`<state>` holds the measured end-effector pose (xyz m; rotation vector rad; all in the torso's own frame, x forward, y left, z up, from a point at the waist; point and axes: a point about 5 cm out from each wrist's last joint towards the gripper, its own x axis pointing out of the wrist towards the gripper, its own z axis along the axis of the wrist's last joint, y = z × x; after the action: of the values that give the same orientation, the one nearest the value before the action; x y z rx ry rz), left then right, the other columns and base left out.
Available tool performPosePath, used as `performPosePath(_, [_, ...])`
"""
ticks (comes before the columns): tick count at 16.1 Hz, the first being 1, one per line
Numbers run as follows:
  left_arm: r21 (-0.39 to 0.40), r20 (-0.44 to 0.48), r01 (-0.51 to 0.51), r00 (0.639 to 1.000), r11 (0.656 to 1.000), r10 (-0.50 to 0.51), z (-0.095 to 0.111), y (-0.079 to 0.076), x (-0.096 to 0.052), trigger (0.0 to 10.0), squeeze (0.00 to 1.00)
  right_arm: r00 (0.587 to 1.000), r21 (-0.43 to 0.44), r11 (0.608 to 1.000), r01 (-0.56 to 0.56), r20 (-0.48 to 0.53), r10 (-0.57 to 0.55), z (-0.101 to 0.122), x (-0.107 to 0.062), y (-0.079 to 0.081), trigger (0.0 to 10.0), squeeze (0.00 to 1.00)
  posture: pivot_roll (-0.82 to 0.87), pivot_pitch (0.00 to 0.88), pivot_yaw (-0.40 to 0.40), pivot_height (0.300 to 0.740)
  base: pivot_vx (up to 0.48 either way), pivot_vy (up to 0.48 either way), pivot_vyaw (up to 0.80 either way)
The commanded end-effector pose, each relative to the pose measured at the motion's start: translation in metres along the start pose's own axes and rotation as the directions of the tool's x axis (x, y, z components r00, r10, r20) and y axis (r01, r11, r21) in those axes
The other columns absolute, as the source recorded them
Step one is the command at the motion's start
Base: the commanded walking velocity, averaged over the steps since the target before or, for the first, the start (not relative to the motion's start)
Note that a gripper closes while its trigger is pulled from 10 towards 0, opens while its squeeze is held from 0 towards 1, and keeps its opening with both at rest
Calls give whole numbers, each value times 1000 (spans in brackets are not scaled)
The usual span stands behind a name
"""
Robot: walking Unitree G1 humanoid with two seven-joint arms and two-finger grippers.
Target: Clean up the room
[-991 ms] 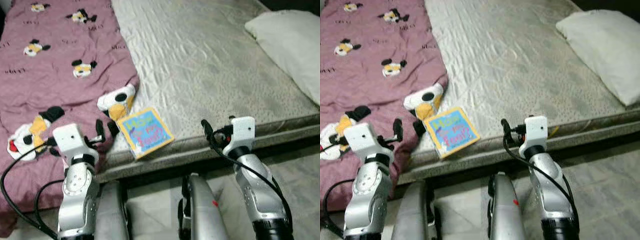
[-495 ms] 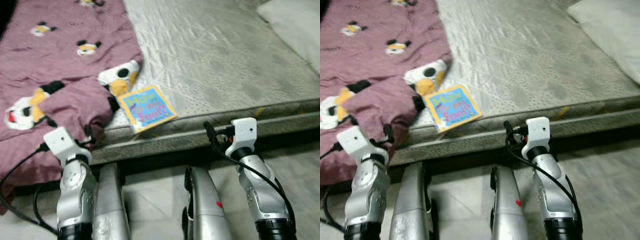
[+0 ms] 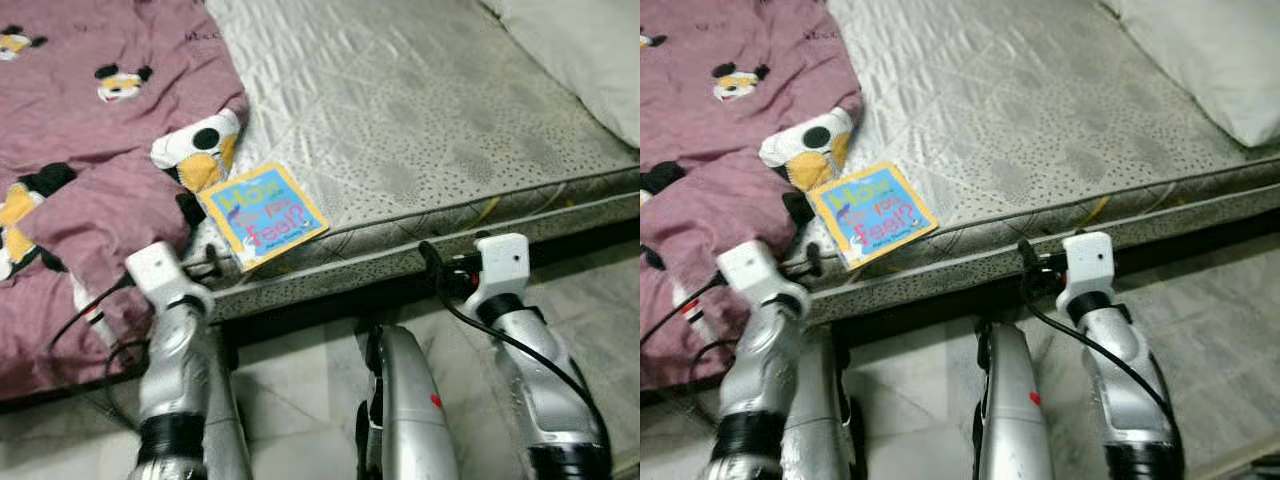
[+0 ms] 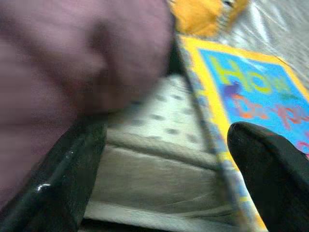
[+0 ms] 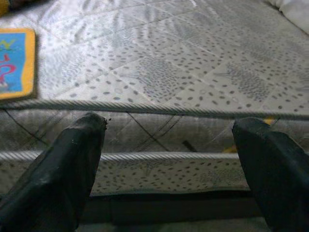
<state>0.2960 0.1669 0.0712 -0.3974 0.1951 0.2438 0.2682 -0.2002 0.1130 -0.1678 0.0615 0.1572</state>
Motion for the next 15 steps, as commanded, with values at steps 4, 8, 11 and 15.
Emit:
performPosePath(4, [-26, -69, 96, 993, 995, -97, -18, -22, 12, 10000, 0, 999, -55, 997, 45, -22, -47, 4, -18, -23, 10000, 0, -267, 224, -42, 525, 0, 0, 0])
performPosePath(8, [-156, -135, 137, 978, 978, -158, -36, -36, 16, 10000, 0, 1000, -85, 996, 17, -7, -17, 14, -17, -19, 10000, 0, -290, 221, -55, 525, 0, 0, 0])
performPosePath(11, [-222, -165, 117, 974, 968, -155, -48, -37, 13, 10000, 0, 1000, -103, 995, 12, -1, -12, 19, -14, -25, 10000, 0, -292, 215, -65, 525, 0, 0, 0])
performPosePath(15, [-330, -208, 124, 958, 936, -200, -58, -35, 16, 10000, 0, 1000, -106, 994, 20, 6, -19, 22, -10, -26, 10000, 0, -297, 205, -63, 525, 0, 0, 0])
